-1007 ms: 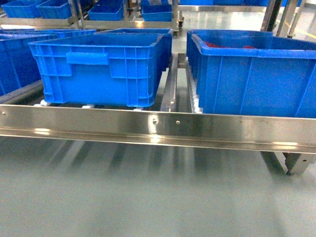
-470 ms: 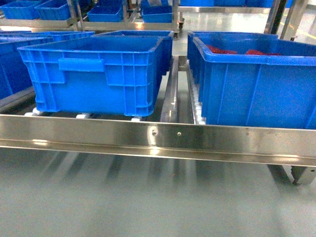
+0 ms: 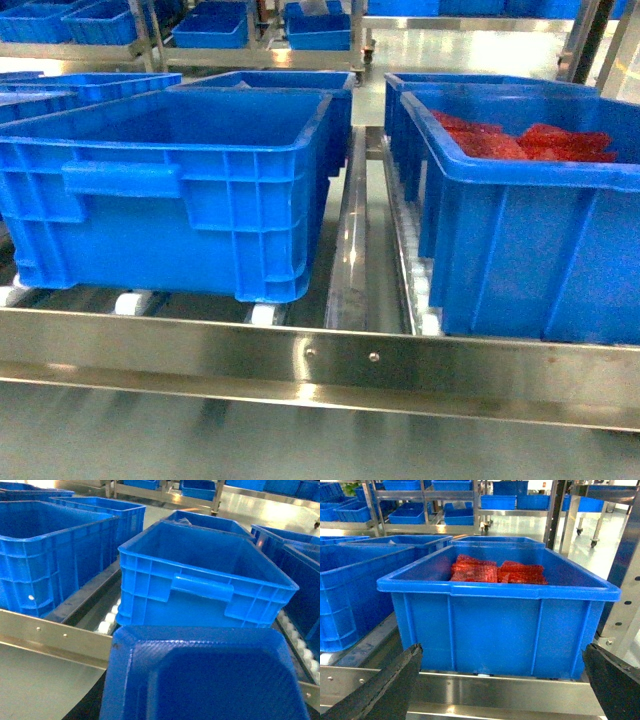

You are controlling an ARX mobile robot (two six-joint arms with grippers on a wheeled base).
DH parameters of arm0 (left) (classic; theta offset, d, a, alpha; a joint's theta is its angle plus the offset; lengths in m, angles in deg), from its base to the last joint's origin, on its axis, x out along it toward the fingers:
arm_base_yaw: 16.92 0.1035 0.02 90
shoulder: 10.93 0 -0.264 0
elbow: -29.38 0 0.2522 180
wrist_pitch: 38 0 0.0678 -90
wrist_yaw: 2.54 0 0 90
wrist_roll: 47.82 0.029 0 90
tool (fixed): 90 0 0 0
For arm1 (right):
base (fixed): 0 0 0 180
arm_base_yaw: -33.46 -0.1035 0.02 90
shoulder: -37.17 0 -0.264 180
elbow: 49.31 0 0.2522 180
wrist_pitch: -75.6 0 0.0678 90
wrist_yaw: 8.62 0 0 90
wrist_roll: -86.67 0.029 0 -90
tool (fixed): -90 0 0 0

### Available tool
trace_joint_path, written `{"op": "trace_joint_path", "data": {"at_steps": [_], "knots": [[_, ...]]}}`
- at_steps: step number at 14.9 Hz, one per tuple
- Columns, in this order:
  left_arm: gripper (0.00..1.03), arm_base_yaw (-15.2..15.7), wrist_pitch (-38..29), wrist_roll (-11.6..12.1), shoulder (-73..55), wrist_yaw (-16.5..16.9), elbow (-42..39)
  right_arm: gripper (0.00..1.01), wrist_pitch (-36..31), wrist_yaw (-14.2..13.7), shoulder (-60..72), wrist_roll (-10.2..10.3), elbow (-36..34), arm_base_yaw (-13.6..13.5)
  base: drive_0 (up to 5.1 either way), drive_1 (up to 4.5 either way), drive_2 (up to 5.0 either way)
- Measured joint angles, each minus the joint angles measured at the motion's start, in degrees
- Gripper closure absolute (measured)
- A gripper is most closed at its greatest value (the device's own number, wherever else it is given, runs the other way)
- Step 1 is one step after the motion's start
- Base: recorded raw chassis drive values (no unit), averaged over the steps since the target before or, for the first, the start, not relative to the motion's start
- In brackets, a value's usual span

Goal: Pick blue part to blue bin on bottom shelf

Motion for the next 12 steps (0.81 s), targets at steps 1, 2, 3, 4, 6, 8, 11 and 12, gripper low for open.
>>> {"op": "trace_joint_path", "data": {"at_steps": [1, 2, 3, 4, 6, 8, 11, 12], "knots": [[0.60, 0.00, -0.02, 0.00, -0.02, -0.04, 0.00, 0.03, 0.28, 0.00, 0.00, 0.00, 0.00, 0.00, -0.1, 3.93, -4.1], [0.60, 0.00, -0.11, 0.00, 0.00, -0.02, 0.00, 0.03, 0.00, 0.02, 0.00, 0.00, 0.00, 0.00, -0.1, 3.93, -4.1], [0.60, 0.00, 0.00, 0.00, -0.02, 0.00, 0.00, 0.03, 0.22, 0.00, 0.00, 0.00, 0.00, 0.00, -0.1, 3.93, -4.1], [0.60, 0.00, -0.22, 0.00, 0.02, 0.00, 0.00, 0.03, 0.15, 0.00, 0.00, 0.00, 0.00, 0.00, -0.1, 3.93, -4.1], [0.60, 0.00, -0.09, 0.00, 0.02, 0.00, 0.00, 0.03, 0.20, 0.02, 0.00, 0.00, 0.00, 0.00, -0.1, 3.93, -4.1], [0.60, 0.00, -0.11, 0.00, 0.02, -0.09, 0.00, 0.03, 0.09, -0.02, 0.00, 0.00, 0.00, 0.00, -0.1, 3.93, -4.1], [0.60, 0.00, -0.20, 0.00, -0.02, 0.04, 0.00, 0.03, 0.31, -0.02, 0.00, 0.00, 0.00, 0.00, -0.1, 3.93, -4.1], [0.60, 0.00, -0.13, 0.00, -0.09, 0.02, 0.00, 0.03, 0.35, 0.00, 0.00, 0.00, 0.00, 0.00, -0.1, 3.93, -4.1]]}}
